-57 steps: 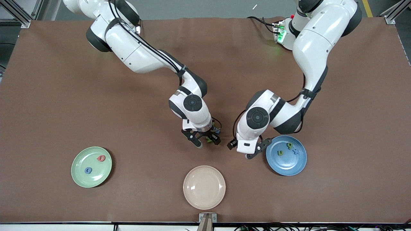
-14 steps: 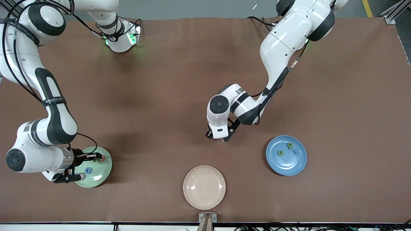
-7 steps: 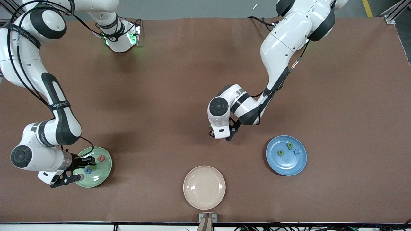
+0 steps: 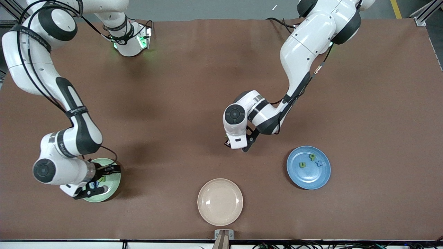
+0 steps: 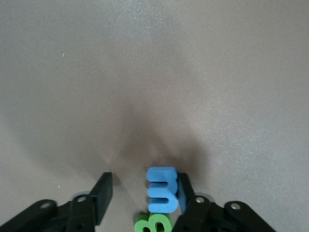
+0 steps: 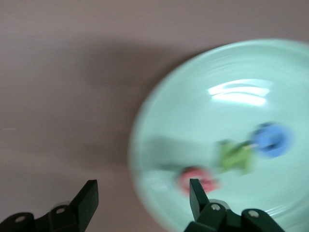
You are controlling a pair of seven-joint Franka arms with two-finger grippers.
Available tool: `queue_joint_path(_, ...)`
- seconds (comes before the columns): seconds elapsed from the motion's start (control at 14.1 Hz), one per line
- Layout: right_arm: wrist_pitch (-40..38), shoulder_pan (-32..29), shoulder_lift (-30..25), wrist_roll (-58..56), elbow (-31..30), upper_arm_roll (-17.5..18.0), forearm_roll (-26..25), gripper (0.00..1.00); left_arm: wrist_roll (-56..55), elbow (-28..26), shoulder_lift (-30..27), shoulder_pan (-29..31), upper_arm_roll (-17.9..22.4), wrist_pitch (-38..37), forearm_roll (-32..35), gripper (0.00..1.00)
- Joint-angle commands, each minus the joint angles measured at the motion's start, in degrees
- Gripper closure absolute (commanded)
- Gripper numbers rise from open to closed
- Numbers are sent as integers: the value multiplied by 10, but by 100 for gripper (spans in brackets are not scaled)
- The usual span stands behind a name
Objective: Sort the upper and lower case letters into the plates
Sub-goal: 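Carry the blue m to the blue plate while the right gripper returns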
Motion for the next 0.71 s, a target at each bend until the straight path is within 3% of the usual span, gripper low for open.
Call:
queue_joint_path(0.0, -20, -7, -34, 107, -51, 53, 0, 15, 5, -1, 6, -5, 4, -9, 3, 84)
queue_joint_path(0.07, -19, -6, -37, 133, -65, 69, 0, 15, 12, 1, 4, -3, 4, -8, 3, 97)
queue_joint_path(0.14, -19, -6, -37, 154, -72, 82, 0, 15, 26, 3, -2, 4, 5, -9, 2, 100)
queue_joint_path(0.43, -14, 23, -38, 273, -92, 125, -7, 15, 98, 10, -41, 77, -2, -5, 0, 100)
queue_joint_path(0.64, 7, 96, -41, 385, -92, 125, -24, 15, 210, 6, -67, 137, 3, -14, 5, 100)
